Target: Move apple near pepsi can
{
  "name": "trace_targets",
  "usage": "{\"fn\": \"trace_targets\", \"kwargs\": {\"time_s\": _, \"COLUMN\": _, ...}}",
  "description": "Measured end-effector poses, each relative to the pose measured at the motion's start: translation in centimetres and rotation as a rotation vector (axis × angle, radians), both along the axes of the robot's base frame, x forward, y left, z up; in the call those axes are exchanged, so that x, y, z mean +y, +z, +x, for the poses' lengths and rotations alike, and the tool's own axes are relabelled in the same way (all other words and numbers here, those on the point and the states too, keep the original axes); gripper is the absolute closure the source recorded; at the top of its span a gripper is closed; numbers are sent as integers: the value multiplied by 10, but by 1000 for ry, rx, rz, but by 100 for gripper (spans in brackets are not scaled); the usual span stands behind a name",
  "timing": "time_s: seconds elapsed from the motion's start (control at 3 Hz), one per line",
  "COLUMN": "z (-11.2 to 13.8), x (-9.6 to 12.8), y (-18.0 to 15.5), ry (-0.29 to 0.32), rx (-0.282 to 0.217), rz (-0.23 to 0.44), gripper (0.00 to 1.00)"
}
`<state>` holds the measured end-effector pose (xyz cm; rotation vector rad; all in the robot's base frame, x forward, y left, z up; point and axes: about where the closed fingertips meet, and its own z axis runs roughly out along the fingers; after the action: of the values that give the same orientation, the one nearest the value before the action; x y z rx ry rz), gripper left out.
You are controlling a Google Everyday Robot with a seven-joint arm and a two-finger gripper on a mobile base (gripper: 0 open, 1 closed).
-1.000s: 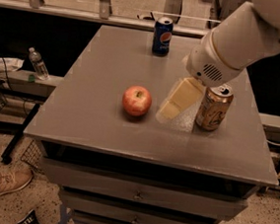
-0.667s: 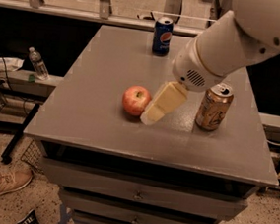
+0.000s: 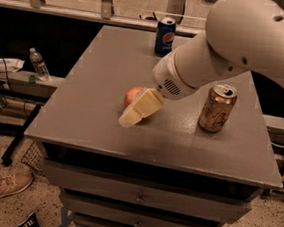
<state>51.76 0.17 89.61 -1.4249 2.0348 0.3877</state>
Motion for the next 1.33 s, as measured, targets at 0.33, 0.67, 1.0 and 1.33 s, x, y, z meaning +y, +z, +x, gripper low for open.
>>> {"fn": "trace_targets", "kwargs": {"time_s": 0.33, "z": 8, "x": 2, "y": -24, "ry": -32, "rx": 38, "rz": 38, "gripper": 0}}
{"fn": "trace_targets", "kwargs": {"time_s": 0.67, "z": 13, "x": 3, "y": -42, "ry": -58, "rx": 65, "rz": 69, "gripper": 0}}
{"fn": "trace_targets", "kwargs": {"time_s": 1.0, "z": 16, "x": 4, "y": -49, "ry": -69, "rx": 76, "rz": 91, "gripper": 0}}
{"fn": "trace_targets", "kwargs": {"time_s": 1.33, "z": 18, "x": 6, "y": -50, "ry": -75, "rx": 75, "rz": 107, "gripper": 0}}
